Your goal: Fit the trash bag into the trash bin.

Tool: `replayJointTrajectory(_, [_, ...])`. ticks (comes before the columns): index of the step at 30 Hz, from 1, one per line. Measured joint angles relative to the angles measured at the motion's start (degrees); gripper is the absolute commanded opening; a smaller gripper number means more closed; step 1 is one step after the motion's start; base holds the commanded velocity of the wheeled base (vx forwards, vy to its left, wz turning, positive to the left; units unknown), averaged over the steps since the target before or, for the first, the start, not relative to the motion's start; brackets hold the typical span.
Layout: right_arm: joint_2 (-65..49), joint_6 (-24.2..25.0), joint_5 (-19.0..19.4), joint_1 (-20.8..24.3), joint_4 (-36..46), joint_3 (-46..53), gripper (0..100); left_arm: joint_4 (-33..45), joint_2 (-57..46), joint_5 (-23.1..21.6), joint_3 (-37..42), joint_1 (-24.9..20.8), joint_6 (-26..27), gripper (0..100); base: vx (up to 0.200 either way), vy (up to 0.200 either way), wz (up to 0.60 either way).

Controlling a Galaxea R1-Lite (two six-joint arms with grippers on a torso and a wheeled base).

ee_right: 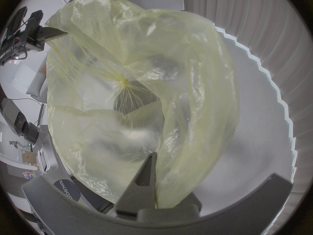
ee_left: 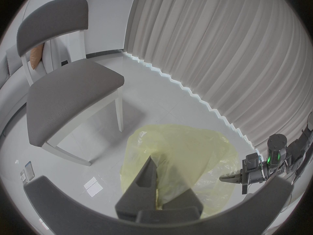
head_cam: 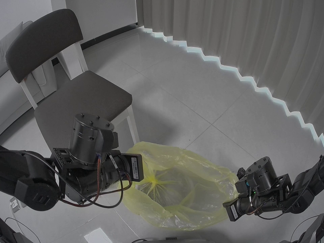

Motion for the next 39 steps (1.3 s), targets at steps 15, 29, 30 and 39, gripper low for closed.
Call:
replayJointTrajectory(15, [10.12,-0.18,0.29,-1.08,-4.17,-3.61,0,-8.0,9.96,-3.12,-1.38,4.93,0.27,0,0.0,0.0,0.0])
replayJointTrajectory(29, [16.7,-2.18,2.51,-7.08,-6.73,-7.94,0,-15.38,22.3,-5.51,-5.9,9.25,-0.06,0,0.0,0.0,0.0])
replayJointTrajectory(30, [17.2,-2.16,2.55,-7.0,-7.61,-7.97,0,-15.76,22.82,-5.5,-5.79,9.51,-0.15,0,0.0,0.0,0.0])
replayJointTrajectory(39, [22.58,-2.07,2.38,-4.39,-14.31,-9.35,0,-19.7,24.37,-5.83,0.04,12.37,-1.79,0,0.0,0.0,0.0])
